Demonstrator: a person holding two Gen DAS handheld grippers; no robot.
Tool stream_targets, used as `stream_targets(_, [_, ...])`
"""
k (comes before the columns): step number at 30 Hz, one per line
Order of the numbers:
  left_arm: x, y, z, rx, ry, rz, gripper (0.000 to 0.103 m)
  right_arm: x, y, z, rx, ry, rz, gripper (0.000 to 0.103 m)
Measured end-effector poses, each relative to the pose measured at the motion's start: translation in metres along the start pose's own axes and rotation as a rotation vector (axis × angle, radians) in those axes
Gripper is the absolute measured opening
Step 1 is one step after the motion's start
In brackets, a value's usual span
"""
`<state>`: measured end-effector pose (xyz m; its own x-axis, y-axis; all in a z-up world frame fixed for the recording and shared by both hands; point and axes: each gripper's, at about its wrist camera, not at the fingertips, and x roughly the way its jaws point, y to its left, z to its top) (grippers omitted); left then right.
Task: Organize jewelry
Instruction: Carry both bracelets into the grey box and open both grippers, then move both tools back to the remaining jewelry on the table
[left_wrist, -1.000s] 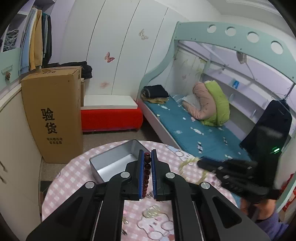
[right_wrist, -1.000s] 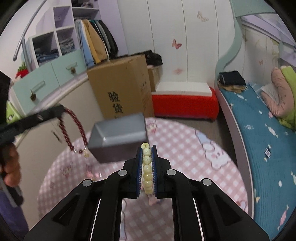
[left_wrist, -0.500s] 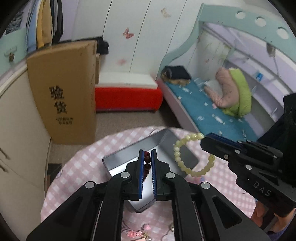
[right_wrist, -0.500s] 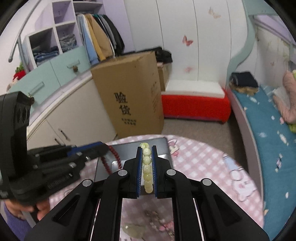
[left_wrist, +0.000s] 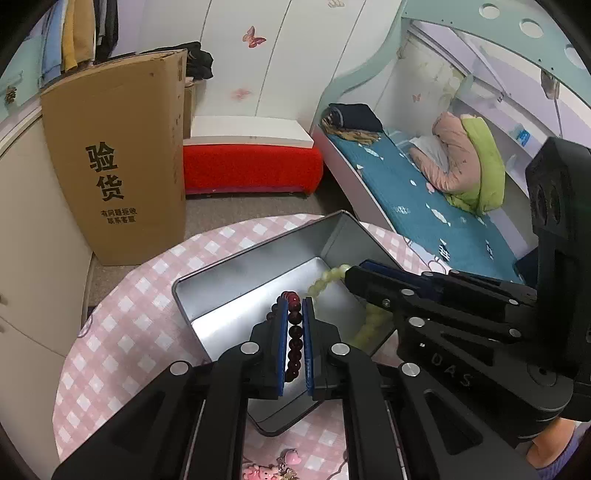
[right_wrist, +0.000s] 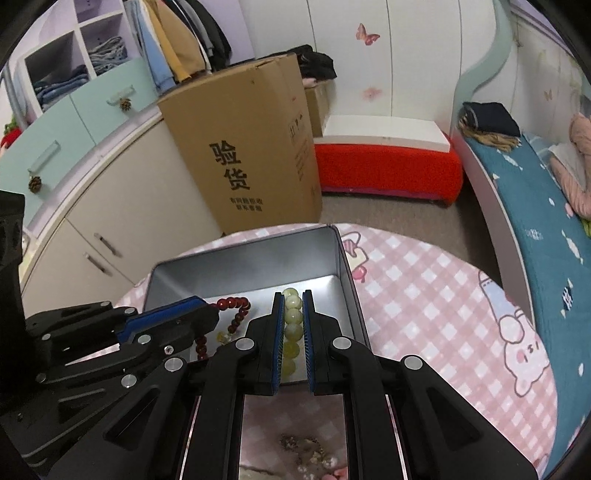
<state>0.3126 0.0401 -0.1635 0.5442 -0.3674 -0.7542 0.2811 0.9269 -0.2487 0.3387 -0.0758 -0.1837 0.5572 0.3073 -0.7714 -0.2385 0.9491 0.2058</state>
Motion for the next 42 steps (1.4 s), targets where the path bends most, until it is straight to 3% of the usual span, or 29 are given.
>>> stream_targets(11, [0.005,-0.007,-0.005,-0.003,0.03,0.008,0.008,-0.001,-0.002,-0.006,0.007,0.008,-0.012,0.012])
stream_targets(12, [0.004,-0.007,-0.004,-0.007,0.028,0.009,0.011,-0.003,-0.003,-0.007,0.01,0.002,-0.014,0.013])
stream_targets(14, [-0.002,-0.005,-0.004,-0.023,0.01,0.01,0.031,-0.01,-0.007,-0.009,0.021,-0.009,-0.022,0.014])
stream_targets(15, [-0.007,-0.004,-0.004,-0.031,-0.007,0.013,0.035,-0.017,-0.009,-0.009,0.032,-0.026,-0.021,0.017])
stream_targets(17, [-0.017,-0.001,-0.006,-0.046,-0.036,0.003,0.044,-0.031,-0.014,-0.01,0.046,-0.056,-0.012,0.039])
stream_targets(19, [-0.031,0.002,-0.007,-0.069,-0.069,0.002,0.055,-0.045,-0.017,-0.012,0.05,-0.085,-0.016,0.054])
stream_targets(24, [-0.078,-0.001,-0.018,-0.078,-0.178,0.013,0.058,-0.09,-0.019,-0.023,0.037,-0.165,0.004,0.058])
stream_targets(28, [-0.115,-0.012,-0.042,-0.048,-0.277,0.087,0.066,-0.122,-0.02,-0.041,0.027,-0.219,0.004,0.062])
stream_targets(31, [-0.127,-0.016,-0.063,-0.019,-0.302,0.154,0.067,-0.138,-0.023,-0.059,0.02,-0.237,-0.018,0.063])
stream_targets(35, [-0.119,-0.018,-0.099,-0.011,-0.249,0.216,0.067,-0.141,-0.029,-0.091,0.035,-0.22,-0.055,0.064])
stream_targets(42, [-0.081,-0.014,-0.136,-0.044,-0.115,0.215,0.065,-0.118,-0.035,-0.135,0.063,-0.133,-0.084,0.064])
